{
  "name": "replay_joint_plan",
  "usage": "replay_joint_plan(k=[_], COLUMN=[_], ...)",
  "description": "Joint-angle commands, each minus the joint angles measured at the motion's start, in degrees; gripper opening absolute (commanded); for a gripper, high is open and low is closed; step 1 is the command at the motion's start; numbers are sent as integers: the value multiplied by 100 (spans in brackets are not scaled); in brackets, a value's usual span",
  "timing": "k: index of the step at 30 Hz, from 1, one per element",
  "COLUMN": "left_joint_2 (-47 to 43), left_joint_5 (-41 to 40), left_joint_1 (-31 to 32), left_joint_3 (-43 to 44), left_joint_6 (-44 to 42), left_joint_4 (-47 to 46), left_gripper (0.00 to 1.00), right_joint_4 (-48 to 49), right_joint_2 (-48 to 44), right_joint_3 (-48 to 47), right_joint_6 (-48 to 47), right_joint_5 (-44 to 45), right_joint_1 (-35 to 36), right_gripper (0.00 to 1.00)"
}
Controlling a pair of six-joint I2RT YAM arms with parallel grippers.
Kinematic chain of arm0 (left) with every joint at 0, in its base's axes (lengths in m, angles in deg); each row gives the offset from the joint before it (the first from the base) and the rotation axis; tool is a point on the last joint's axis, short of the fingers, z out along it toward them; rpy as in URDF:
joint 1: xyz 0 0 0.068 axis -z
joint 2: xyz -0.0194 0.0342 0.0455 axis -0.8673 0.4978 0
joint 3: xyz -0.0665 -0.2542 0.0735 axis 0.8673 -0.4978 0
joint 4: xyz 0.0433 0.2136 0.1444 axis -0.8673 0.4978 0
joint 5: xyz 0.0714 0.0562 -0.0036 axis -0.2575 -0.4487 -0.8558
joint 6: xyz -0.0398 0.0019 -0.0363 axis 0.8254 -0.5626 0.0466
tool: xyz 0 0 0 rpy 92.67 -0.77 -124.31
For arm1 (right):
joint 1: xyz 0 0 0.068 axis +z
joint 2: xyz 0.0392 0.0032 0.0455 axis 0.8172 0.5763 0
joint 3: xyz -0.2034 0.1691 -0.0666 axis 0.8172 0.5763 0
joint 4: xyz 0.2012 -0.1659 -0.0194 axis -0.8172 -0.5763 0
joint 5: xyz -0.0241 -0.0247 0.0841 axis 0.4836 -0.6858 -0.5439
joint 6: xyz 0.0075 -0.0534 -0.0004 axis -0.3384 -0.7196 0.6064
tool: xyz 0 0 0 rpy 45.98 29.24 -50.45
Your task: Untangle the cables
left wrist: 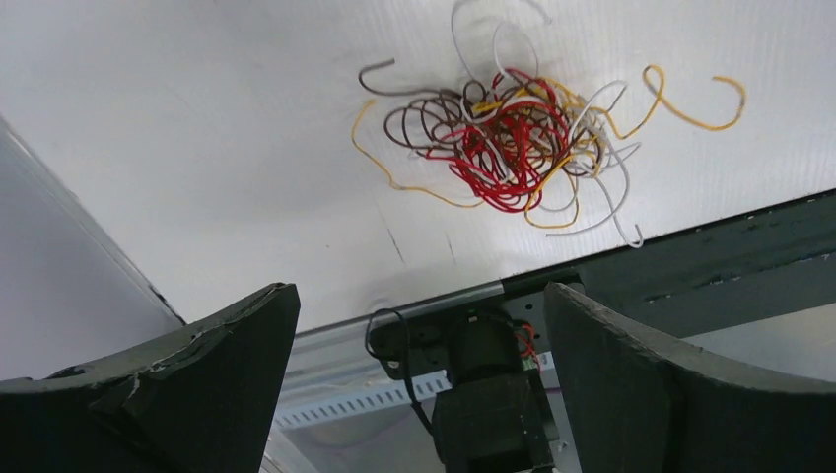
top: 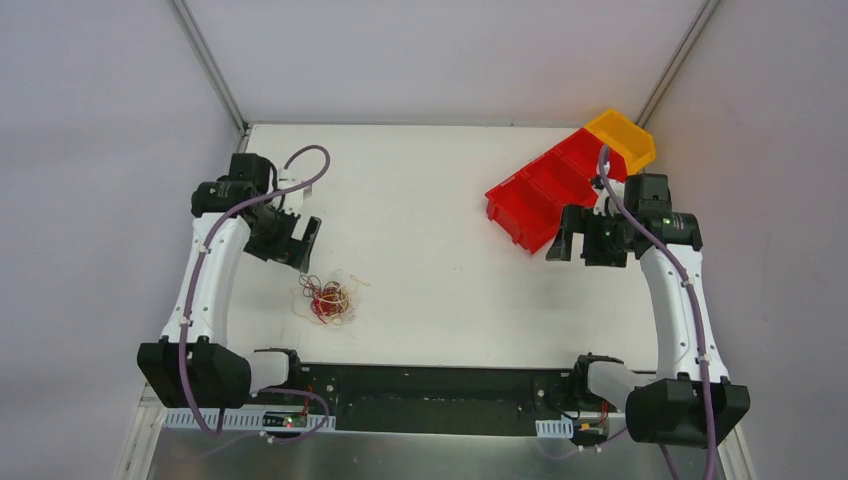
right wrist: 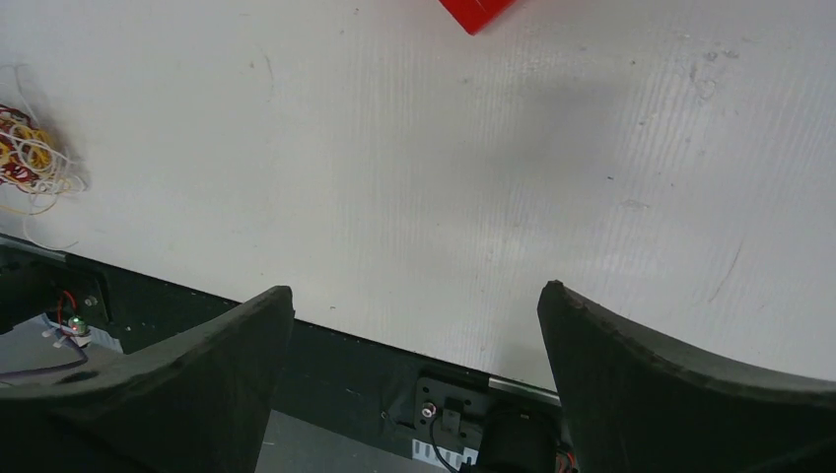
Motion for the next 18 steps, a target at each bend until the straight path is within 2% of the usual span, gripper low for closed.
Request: replay_joint_plan(k=[1, 4, 10, 18], left_joint_2=[304, 591, 906, 1645], left_joint_5=[545, 1069, 1358, 1149], left_joint_1=[16, 41, 213, 681], left_joint_3=[1019, 1104, 136, -937], left_joint_6=[-930, -1321, -2358, -2591], left_joint_4=[570, 888, 853, -421], left_gripper=[100, 100, 100, 100], right_joint_4=[-207, 142, 762, 1480], right_joint_2=[-81, -217, -80, 96], right_joint_3=[-508, -547, -320, -327], right_joint_6=[-209, -82, 297, 510], right_joint_5=[-687, -869, -994, -1078], right_joint_1=[-20, 109, 520, 563], right_gripper=[99, 99, 99, 99])
